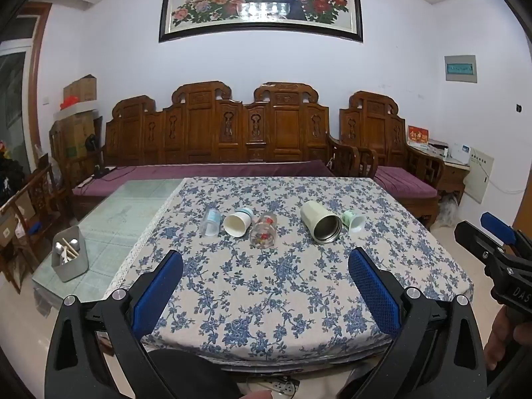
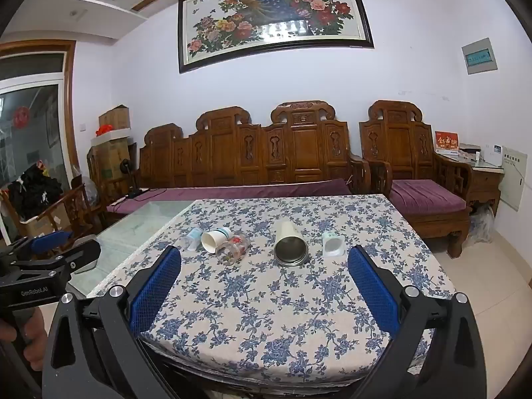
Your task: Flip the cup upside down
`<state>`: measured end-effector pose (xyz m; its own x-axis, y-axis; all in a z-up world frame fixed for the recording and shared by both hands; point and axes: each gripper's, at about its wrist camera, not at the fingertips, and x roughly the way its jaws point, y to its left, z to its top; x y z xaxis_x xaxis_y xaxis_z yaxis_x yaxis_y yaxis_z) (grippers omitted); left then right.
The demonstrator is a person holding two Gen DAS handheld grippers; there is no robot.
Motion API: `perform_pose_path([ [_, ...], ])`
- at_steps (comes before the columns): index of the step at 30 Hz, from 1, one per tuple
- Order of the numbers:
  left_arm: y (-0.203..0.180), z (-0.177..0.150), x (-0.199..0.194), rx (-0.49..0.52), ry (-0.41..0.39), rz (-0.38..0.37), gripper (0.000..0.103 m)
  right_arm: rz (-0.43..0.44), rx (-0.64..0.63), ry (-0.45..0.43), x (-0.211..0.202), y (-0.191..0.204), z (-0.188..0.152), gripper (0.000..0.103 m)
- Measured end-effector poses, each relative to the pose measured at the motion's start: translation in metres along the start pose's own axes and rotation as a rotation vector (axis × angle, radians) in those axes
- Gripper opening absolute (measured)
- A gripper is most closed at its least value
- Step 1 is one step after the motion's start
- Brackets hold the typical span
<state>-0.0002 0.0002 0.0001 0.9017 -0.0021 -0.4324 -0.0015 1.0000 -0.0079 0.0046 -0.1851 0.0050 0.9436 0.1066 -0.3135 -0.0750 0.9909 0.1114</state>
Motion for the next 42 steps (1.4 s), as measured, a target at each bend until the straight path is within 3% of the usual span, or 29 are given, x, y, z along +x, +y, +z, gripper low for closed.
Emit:
perform_pose_path([
  [42,-0.002,0.008,-0.005,0.001,-0.022,-0.002,0.096,0.003,0.003,-0.002,-0.001,0.0,0.0,0.101],
])
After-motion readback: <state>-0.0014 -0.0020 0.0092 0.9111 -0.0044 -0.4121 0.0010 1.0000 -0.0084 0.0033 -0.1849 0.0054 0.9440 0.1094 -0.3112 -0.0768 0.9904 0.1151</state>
